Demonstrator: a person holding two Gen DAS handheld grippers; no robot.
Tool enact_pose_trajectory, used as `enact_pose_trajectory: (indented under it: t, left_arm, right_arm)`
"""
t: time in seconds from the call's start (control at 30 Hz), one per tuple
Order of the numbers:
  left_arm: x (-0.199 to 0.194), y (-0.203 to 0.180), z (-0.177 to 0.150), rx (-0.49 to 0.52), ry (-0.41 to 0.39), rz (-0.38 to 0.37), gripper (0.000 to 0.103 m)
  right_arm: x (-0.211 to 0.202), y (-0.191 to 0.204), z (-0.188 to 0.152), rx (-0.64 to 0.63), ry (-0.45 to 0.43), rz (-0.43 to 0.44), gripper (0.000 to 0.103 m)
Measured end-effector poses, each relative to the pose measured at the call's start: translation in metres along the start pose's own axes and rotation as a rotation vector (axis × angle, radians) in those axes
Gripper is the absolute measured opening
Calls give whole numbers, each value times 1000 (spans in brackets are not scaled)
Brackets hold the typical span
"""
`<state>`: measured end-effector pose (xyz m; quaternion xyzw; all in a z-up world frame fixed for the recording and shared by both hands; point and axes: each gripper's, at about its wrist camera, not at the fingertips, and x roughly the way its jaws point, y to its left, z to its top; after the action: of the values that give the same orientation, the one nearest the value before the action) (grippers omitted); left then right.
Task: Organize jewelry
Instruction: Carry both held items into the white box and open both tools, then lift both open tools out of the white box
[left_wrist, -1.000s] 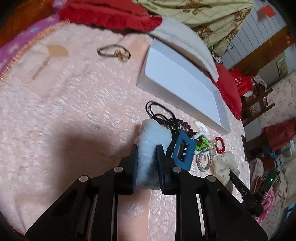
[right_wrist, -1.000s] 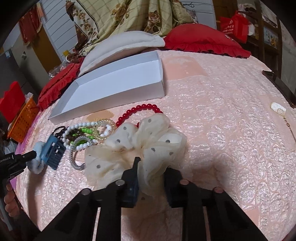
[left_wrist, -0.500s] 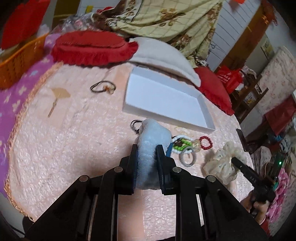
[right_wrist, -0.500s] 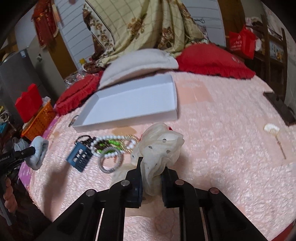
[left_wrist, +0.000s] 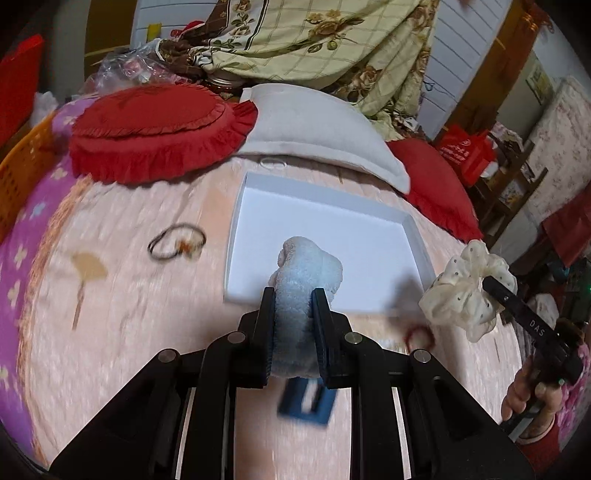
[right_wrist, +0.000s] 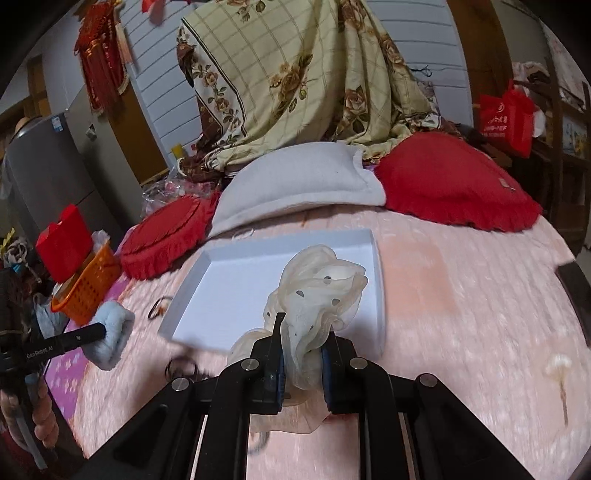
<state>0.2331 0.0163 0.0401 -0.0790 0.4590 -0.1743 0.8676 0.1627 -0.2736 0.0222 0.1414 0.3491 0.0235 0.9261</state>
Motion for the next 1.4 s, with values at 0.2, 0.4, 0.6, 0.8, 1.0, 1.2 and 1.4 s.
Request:
enact_pose_trajectory:
  t: [0.2, 0.4, 0.6, 0.8, 1.0, 1.2, 1.4]
  left_arm:
    - [68, -5, 59, 39, 34, 89, 18]
    - [134, 4, 92, 73, 69, 179, 18]
    - [175, 20, 104, 49, 100, 195, 22]
    - [179, 23, 104, 21, 119, 107, 37]
    - [159, 28, 104, -32, 88, 58, 47]
    - [114, 23, 97, -48, 46, 49, 47]
    - [45, 14, 47, 8, -13, 75, 47]
  right_arm:
    - [71, -4, 49, 23, 48, -15, 15]
    - [141, -20, 73, 89, 117, -17, 15]
    - [185, -36, 76, 86, 168, -88, 15]
    - [199, -45, 73, 72, 204, -117, 23]
    - [182, -54, 79, 91, 137, -128, 41]
    - [138, -56, 82, 107, 70, -138, 41]
    - [77, -40, 45, 64, 80, -69, 41]
